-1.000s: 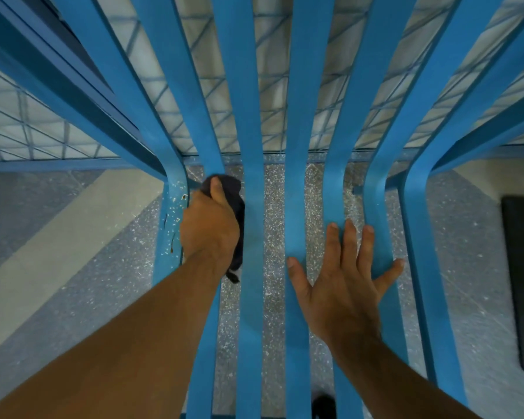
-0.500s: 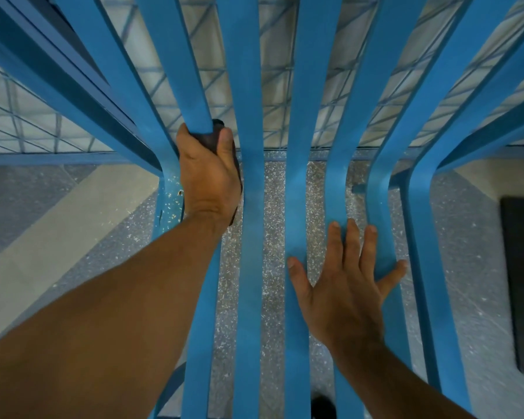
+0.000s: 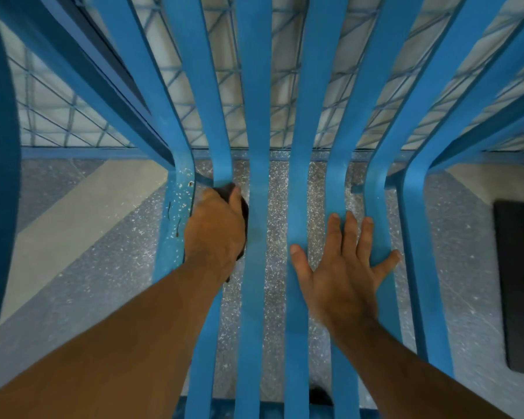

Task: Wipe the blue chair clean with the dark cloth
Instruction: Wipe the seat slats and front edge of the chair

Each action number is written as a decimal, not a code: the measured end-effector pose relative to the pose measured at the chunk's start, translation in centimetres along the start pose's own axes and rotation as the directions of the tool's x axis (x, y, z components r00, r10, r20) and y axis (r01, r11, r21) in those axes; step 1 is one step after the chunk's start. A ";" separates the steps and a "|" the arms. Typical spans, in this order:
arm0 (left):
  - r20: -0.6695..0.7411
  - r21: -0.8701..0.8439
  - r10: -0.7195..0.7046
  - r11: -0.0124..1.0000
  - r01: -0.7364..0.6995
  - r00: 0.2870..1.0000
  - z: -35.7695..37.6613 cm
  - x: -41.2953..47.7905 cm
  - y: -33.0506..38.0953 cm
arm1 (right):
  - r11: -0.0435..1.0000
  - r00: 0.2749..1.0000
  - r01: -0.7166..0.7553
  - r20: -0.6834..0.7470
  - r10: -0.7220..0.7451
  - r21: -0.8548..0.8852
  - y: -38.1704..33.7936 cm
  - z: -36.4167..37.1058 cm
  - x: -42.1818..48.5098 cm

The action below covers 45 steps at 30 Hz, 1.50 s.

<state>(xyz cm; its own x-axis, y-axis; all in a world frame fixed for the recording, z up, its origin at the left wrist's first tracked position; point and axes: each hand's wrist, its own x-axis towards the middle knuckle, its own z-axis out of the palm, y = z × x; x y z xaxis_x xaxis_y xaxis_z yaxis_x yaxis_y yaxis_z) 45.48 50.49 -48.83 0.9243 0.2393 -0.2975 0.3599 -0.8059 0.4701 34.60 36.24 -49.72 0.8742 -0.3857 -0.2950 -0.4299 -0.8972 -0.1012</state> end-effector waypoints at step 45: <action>0.195 -0.340 -0.014 0.937 0.081 0.981 -9.6 -32.4 -22.5 | 0.691 0.781 0.197 0.314 -0.540 0.696 -3.9 1.7 -28.0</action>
<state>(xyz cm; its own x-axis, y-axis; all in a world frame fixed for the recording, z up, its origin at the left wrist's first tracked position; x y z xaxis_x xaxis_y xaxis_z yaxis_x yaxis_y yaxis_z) 8.68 66.03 -41.80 0.8766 0.1402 -0.4604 0.4552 -0.5519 0.6987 11.46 50.89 -42.70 0.8439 0.2506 -0.4744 -0.2815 -0.5460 -0.7891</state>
